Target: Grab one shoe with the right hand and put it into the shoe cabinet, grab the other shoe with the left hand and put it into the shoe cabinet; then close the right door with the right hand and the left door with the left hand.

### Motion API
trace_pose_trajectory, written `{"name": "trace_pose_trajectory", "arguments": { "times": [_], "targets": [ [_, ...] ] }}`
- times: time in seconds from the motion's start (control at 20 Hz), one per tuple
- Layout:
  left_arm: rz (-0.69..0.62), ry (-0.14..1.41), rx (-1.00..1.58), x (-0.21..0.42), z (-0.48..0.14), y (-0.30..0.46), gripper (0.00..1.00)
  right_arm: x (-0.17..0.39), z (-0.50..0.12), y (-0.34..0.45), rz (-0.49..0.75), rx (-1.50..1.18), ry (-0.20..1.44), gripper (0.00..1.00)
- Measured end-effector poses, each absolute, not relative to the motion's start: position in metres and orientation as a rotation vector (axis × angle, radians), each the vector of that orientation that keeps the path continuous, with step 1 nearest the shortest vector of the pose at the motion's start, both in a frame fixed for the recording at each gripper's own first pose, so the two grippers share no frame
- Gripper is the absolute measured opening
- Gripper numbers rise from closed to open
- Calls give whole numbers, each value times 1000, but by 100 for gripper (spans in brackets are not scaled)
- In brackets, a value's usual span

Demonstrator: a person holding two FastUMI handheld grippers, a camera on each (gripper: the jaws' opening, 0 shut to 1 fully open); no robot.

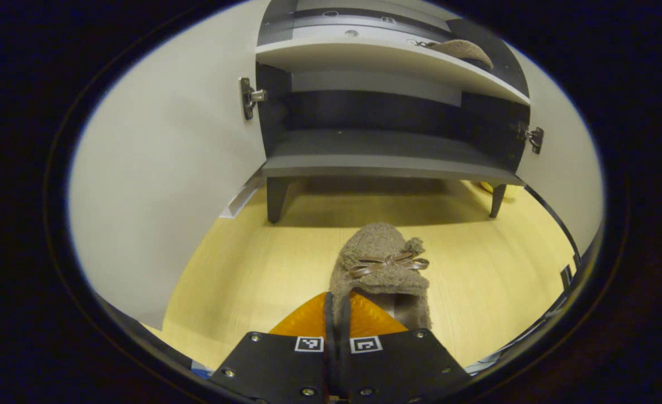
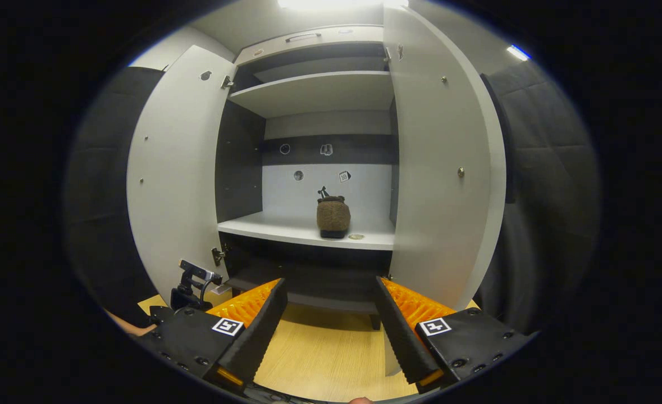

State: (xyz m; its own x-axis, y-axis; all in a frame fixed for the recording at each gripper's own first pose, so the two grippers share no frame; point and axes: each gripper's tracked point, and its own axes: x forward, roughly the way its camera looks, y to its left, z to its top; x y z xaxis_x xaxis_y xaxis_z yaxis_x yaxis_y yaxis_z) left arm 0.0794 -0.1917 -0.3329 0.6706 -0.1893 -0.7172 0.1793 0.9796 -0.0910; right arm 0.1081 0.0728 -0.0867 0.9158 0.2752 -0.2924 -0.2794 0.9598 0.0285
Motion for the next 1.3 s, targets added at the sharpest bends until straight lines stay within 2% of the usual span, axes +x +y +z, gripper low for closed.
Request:
{"name": "trace_pose_trajectory", "arguments": {
  "times": [0.55, 0.9, 0.95, 1.05, 1.1, 1.2, 1.25, 1.3],
  "targets": [
    [-233, 537, -50, 111, -172, -212, 2, 99, -93, 70, 325, 11, 286, 98],
    [-208, 363, -95, 157, -81, -200, 2, 94, -89, 59, 285, -4, 264, 96],
    [-200, 343, -99, 167, -72, -198, 10, 92, -88, 58, 281, -7, 259, 97],
    [-186, 314, -115, 185, -58, -196, 10, 90, -86, 59, 276, -17, 257, 98],
    [-180, 300, -122, 192, -51, -194, 2, 89, -85, 59, 274, -24, 255, 96],
    [-174, 273, -131, 211, -38, -193, 2, 87, -82, 56, 254, -44, 244, 96],
    [-173, 263, -133, 218, -32, -193, 10, 85, -82, 55, 243, -53, 240, 98],
    [-169, 252, -138, 228, -26, -193, 10, 84, -81, 55, 235, -58, 239, 98]
  ]
}}
